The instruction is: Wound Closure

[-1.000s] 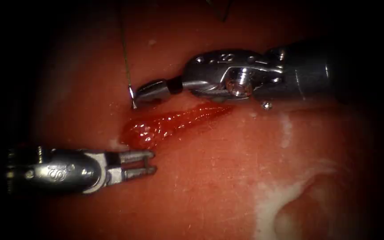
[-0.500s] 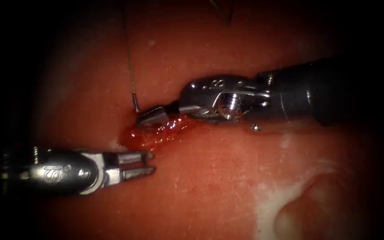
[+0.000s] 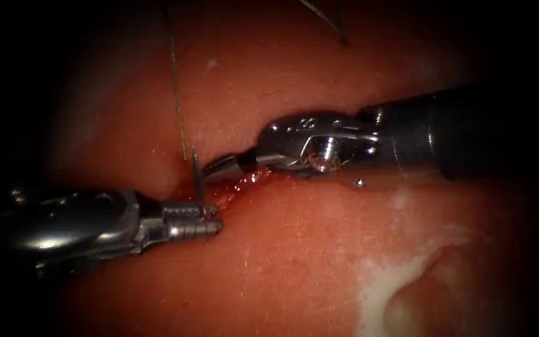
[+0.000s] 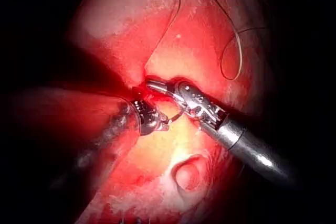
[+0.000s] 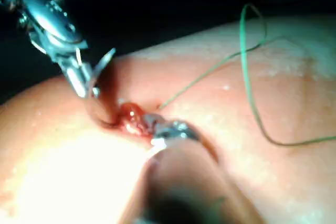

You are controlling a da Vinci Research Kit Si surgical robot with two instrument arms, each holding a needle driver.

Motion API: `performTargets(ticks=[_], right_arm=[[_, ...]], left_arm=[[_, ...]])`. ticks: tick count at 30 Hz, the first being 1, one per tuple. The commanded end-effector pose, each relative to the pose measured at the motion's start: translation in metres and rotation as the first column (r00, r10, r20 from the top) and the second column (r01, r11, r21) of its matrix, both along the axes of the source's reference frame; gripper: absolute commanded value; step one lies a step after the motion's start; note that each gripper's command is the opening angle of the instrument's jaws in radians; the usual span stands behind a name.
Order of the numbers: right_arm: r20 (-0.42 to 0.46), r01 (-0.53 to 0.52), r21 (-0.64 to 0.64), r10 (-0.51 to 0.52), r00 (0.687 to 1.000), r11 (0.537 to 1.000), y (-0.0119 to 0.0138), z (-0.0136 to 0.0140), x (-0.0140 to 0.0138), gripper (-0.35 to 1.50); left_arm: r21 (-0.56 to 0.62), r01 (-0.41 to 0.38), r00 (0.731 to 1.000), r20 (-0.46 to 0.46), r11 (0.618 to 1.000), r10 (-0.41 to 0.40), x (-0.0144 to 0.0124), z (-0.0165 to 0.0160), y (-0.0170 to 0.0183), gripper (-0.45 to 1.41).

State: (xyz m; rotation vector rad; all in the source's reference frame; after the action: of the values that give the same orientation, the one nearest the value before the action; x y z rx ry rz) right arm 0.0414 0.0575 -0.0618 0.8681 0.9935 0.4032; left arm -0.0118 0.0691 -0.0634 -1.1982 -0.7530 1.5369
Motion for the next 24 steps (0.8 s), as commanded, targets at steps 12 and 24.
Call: performTargets(ticks=[12,24], right_arm=[[-0.006,0.006,0.004,-0.006,1.000,1.000,0.0000,0.0000,0.0008,-0.35],[-0.007,0.006,0.004,-0.006,1.000,1.000,0.0001,0.0001,0.0007,-0.35]], left_arm=[[0.324,0.047,0.965,0.231,0.945,-0.127,0.0017,-0.0028,0.0021,-0.35],[-0.546,-0.006,0.985,0.139,0.838,0.098,0.0018,-0.0081,0.0032,-0.35]])
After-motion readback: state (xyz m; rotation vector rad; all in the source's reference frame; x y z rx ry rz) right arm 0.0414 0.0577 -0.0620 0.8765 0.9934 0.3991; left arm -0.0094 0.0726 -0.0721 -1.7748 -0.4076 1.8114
